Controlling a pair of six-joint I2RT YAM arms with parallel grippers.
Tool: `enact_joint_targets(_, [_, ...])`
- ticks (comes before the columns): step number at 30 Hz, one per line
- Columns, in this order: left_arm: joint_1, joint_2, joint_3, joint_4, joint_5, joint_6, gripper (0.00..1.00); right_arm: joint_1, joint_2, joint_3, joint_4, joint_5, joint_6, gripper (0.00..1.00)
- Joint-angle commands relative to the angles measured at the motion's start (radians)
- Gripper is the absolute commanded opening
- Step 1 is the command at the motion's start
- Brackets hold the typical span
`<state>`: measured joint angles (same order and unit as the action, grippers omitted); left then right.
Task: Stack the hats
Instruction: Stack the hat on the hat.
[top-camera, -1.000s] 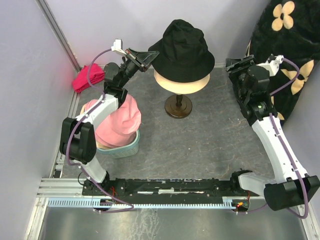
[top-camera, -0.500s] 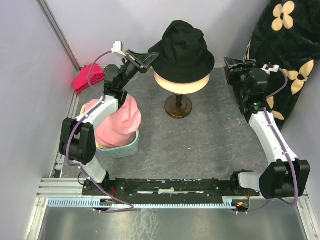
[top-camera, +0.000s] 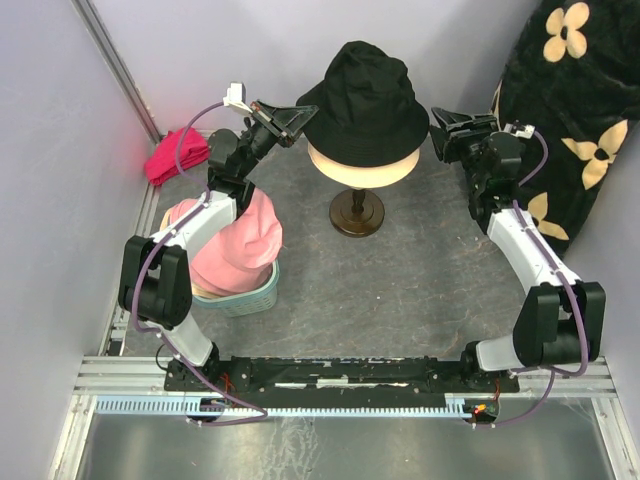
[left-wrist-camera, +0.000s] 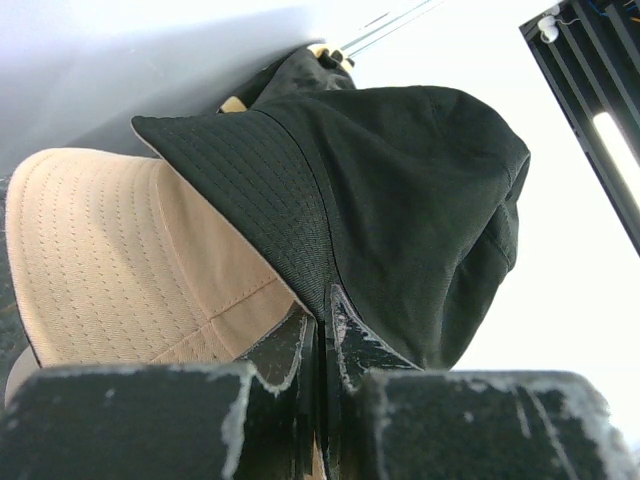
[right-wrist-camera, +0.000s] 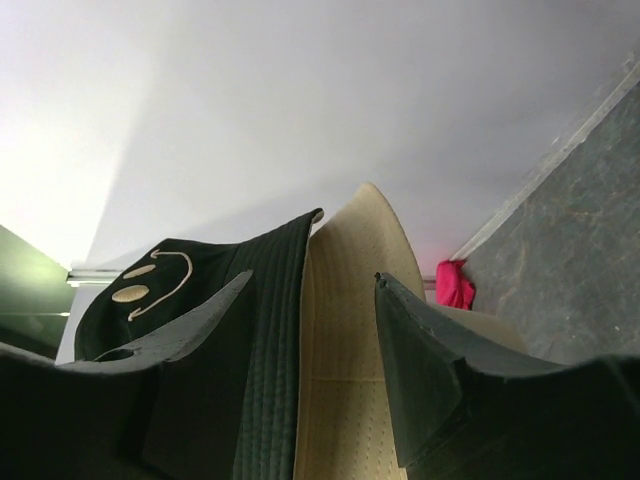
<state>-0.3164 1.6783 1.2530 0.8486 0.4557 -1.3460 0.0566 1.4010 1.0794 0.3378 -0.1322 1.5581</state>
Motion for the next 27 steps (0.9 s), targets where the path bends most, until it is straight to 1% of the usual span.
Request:
enact_joint_targets(1, [-0.004,-0.029,-0.004,0.058,0.029,-0.035,0.03,-0.005,0.042,0.028,0.17,-0.055,0.075,0.58])
enact_joint_targets(5, [-0.004,-0.028,-0.01,0.06,0.026,-0.034,0.03,-0.005,0.092,0.037,0.269,-0.079,0.134,0.55])
enact_joint_targets(14, [-0.008,-0.026,-0.021,0.061,0.024,-0.033,0.03,-0.004,0.154,0.073,0.383,-0.105,0.205,0.51])
enact_joint_targets(21, [-0.016,-0.015,-0.017,0.06,0.021,-0.031,0.03,0.003,0.202,0.124,0.415,-0.143,0.238,0.49])
enact_joint_targets(26, [-0.02,-0.01,-0.017,0.061,0.019,-0.031,0.03,0.014,0.23,0.125,0.455,-0.151,0.268,0.41])
enact_joint_targets(27, [-0.02,-0.01,-0.018,0.061,0.018,-0.031,0.03,0.016,0.236,0.126,0.462,-0.152,0.273,0.37])
